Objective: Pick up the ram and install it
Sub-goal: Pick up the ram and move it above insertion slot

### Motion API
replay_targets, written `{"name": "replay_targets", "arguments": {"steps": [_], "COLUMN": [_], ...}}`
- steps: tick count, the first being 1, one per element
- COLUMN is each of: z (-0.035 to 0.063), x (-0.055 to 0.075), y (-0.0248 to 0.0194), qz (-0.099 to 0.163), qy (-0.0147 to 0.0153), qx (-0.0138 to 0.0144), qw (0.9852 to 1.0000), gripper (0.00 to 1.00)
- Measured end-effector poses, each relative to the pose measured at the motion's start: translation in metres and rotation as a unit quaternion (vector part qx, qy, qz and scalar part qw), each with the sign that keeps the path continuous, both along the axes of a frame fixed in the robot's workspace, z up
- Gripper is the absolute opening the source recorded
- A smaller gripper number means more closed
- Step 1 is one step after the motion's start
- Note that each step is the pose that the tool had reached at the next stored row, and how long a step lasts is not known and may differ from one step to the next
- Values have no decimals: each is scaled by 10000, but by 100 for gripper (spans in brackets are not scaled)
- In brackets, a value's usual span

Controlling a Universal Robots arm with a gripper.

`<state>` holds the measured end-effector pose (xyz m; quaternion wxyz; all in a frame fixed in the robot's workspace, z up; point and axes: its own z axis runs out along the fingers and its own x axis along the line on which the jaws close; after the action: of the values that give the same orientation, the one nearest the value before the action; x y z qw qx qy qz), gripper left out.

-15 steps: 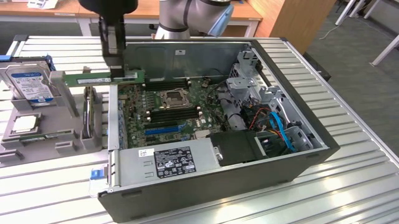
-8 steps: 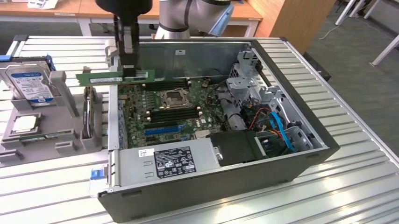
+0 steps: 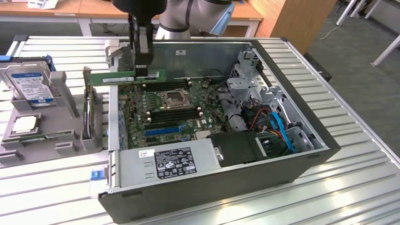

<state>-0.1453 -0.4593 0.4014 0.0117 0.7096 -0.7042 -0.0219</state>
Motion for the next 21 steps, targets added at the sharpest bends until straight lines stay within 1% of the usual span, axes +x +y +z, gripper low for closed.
{"name": "replay_targets", "arguments": {"steps": [21], "z": [0], "x": [522], "y": [0], "qz": [-1], "qy": [0], "qx": [0], "qw": [10000], "gripper": [12]}}
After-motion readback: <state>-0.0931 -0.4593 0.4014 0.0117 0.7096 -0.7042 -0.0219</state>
